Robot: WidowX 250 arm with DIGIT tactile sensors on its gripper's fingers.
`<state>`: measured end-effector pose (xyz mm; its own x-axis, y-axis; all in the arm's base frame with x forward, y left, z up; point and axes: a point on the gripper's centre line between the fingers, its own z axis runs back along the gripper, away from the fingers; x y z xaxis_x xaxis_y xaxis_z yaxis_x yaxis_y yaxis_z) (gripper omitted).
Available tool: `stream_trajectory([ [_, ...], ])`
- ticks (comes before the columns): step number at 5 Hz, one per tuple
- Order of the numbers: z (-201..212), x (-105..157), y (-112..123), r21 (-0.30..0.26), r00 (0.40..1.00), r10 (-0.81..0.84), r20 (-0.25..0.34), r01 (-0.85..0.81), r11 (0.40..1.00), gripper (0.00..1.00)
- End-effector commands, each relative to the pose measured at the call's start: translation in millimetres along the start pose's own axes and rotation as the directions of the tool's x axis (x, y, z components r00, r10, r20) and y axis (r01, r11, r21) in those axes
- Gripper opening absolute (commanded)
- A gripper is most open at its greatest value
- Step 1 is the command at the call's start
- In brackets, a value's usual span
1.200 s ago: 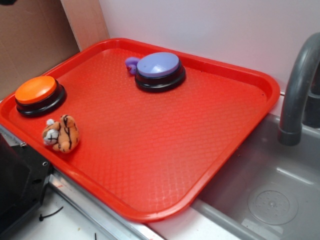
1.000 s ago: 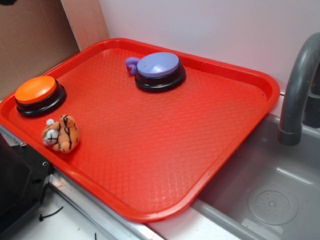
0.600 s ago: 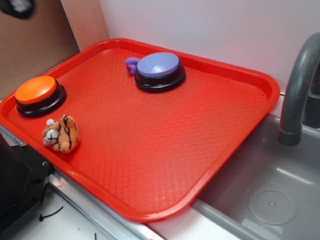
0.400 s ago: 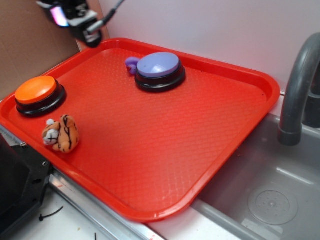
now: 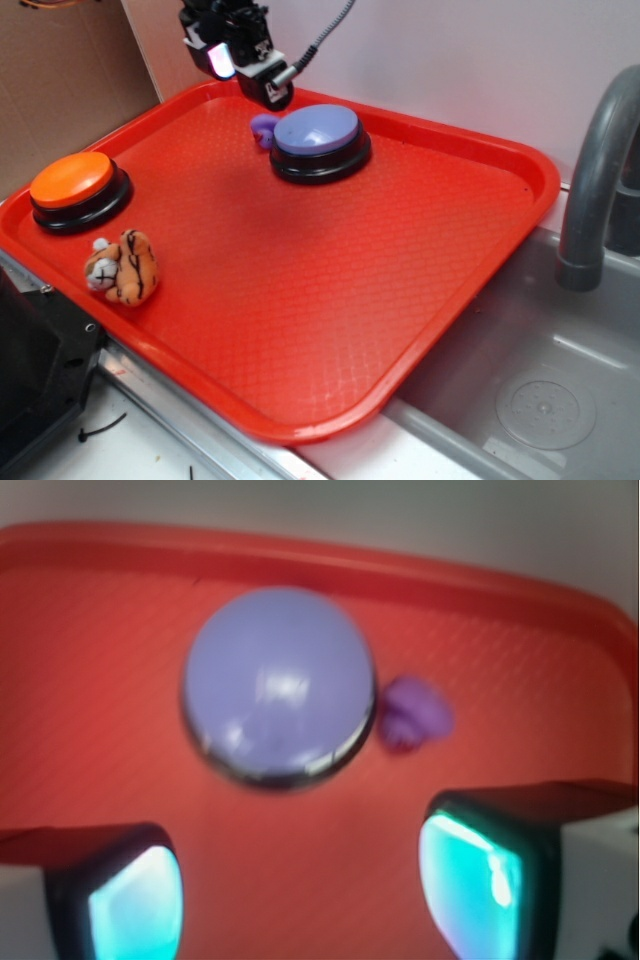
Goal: Push the purple button.
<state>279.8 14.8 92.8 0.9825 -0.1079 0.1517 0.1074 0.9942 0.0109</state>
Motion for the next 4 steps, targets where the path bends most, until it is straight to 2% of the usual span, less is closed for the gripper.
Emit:
stream_trajectory([
  [1, -20, 41, -7, -0.015, 0.998, -0.023, 0.066, 0.024, 1.0, 1.0],
  [3, -36, 39, -8, -0.011, 0.999, -0.039, 0.031, 0.039, 0.999, 1.0],
  [4, -29, 35, -9, 0.004, 0.998, -0.052, 0.023, 0.052, 0.999, 1.0],
])
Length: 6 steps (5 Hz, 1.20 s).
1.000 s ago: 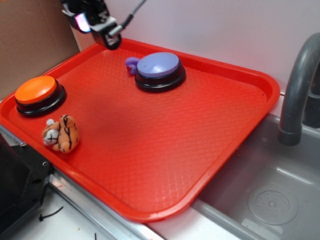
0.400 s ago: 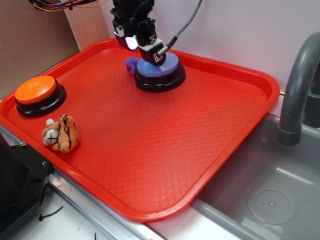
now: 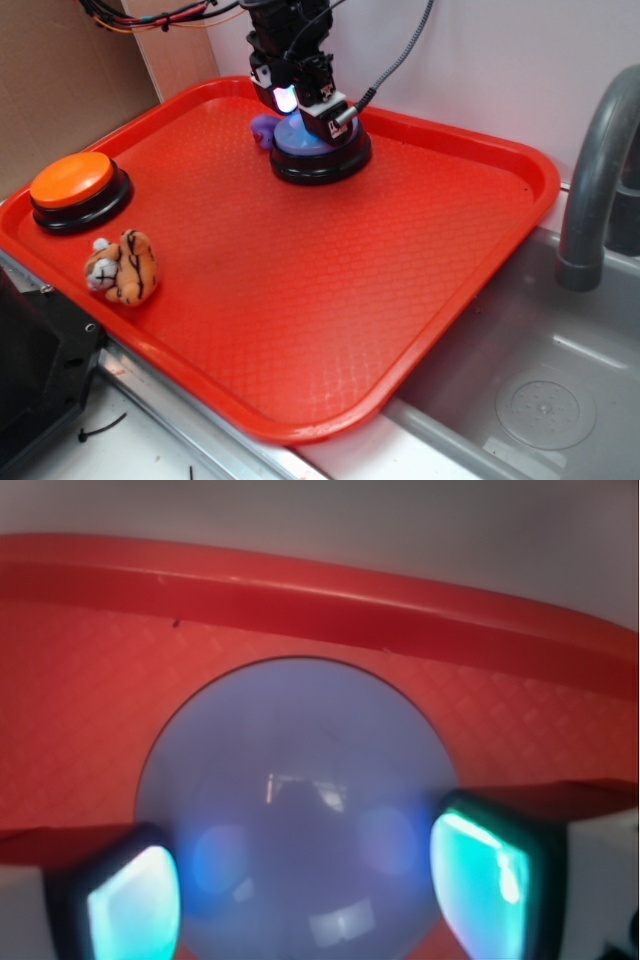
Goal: Push the purple button.
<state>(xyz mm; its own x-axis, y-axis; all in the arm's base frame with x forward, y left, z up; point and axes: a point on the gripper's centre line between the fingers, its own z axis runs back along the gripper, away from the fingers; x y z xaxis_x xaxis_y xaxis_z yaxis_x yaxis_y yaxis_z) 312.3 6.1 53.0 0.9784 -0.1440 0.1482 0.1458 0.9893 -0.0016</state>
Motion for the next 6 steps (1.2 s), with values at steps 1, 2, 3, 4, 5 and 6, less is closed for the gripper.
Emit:
stream_trajectory([
  [1, 47, 5, 0, 0.056, 0.999, -0.015, 0.03, 0.014, 0.998, 1.0],
  [2, 71, 1, 1, 0.084, 1.0, 0.008, 0.008, -0.009, 0.996, 1.0],
  [3, 87, -5, 3, 0.039, 0.998, 0.054, 0.035, -0.055, 0.998, 1.0],
  [4, 95, -8, 5, 0.049, 0.997, 0.066, 0.04, -0.068, 0.996, 1.0],
  [5, 102, -11, 5, 0.084, 0.997, 0.08, 0.022, -0.082, 0.993, 1.0],
  [6, 111, -14, 4, 0.094, 0.996, 0.089, 0.015, -0.09, 0.991, 1.0],
])
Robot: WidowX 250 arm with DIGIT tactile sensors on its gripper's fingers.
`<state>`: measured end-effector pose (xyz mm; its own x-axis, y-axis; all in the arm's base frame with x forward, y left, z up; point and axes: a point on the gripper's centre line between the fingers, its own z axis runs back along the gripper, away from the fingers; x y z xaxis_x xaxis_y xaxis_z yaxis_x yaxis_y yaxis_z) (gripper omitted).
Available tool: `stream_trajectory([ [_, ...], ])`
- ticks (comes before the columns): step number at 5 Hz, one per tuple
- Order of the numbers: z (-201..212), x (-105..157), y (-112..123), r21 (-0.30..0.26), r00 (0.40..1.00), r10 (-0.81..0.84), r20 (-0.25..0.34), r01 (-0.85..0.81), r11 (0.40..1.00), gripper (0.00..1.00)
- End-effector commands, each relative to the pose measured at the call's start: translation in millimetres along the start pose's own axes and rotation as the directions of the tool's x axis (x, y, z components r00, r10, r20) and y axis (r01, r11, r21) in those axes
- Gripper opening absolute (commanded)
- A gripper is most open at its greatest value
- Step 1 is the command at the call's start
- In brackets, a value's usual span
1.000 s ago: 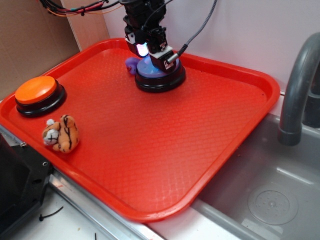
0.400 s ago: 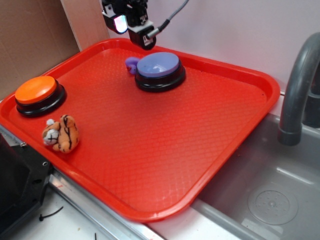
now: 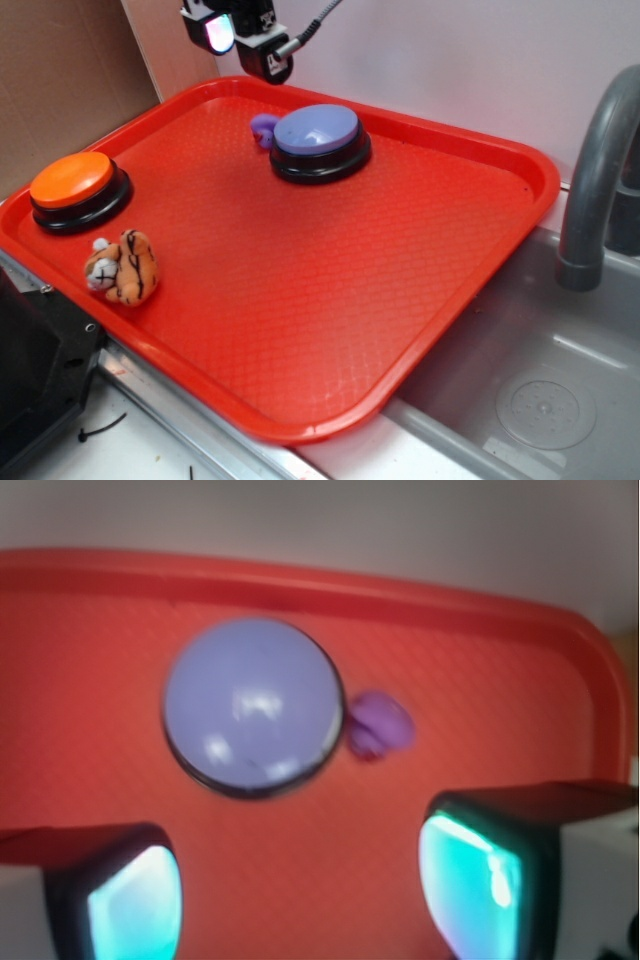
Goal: Push the purple button.
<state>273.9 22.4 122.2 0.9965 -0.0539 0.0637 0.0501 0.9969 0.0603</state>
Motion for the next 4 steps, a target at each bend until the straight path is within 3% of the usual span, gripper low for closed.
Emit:
stream_trajectory([
  [1, 44, 9, -5, 0.011, 0.995, 0.011, 0.104, -0.012, 1.0, 1.0],
  [4, 78, -8, -7, 0.013, 0.989, -0.002, 0.145, 0.0, 1.0, 1.0],
])
